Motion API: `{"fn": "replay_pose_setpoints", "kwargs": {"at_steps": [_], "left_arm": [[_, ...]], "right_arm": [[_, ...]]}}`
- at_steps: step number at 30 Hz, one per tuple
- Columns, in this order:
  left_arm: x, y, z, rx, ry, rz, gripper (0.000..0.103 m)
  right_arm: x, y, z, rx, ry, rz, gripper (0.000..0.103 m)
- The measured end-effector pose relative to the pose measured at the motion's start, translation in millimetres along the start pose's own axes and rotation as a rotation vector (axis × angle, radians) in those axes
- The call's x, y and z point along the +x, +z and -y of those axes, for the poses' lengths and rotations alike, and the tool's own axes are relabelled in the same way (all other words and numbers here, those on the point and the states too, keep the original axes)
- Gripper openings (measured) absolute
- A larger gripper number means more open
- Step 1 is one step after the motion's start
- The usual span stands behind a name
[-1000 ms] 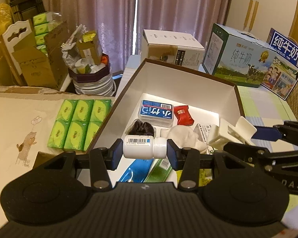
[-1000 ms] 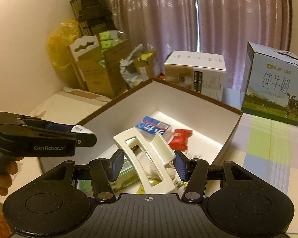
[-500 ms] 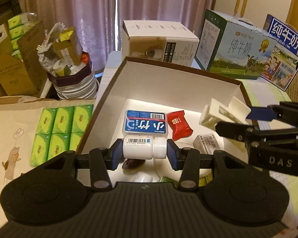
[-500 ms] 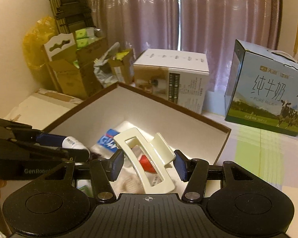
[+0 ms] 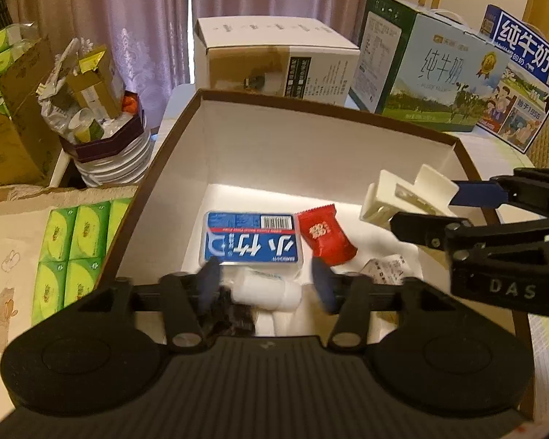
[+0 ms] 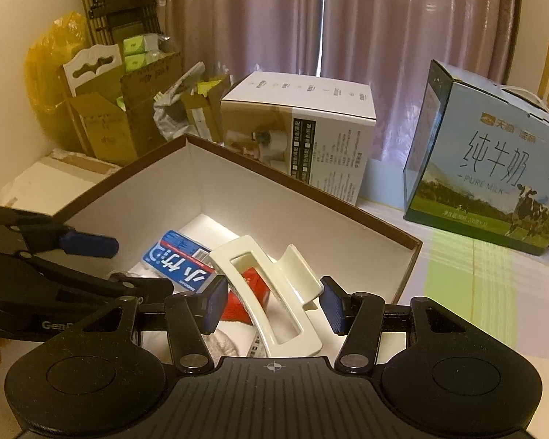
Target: Organize objects
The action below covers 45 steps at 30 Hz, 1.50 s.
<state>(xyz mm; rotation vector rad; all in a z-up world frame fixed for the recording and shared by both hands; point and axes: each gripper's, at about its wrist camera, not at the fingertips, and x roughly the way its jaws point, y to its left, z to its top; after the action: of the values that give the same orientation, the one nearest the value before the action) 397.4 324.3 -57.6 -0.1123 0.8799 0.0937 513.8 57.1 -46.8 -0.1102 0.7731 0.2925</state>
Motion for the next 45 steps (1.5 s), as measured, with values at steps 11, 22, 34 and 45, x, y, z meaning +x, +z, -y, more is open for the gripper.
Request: {"fn": "replay_pose_setpoints", "kwargs": {"at_steps": [11, 22, 34, 45], "left_arm": [[3, 3, 1, 0.016, -0.016, 0.014, 0.068], [5, 4, 4, 0.028, -0.019, 0.016, 0.074], [-16, 0, 3, 0.019, -0.022, 0.046, 0.087], [-62, -8, -2, -0.018, 0.0, 0.1, 0.098]], "right_arm": [[11, 3, 9, -0.002, -0.035, 0.004, 0.052], [8, 4, 17, 0.035, -0.067, 0.066, 0.068], [-24, -2, 16, 0.063, -0.034, 0.096, 0.073], [-69, -11, 11, 0.126, 0.017, 0.126, 0.079]]}}
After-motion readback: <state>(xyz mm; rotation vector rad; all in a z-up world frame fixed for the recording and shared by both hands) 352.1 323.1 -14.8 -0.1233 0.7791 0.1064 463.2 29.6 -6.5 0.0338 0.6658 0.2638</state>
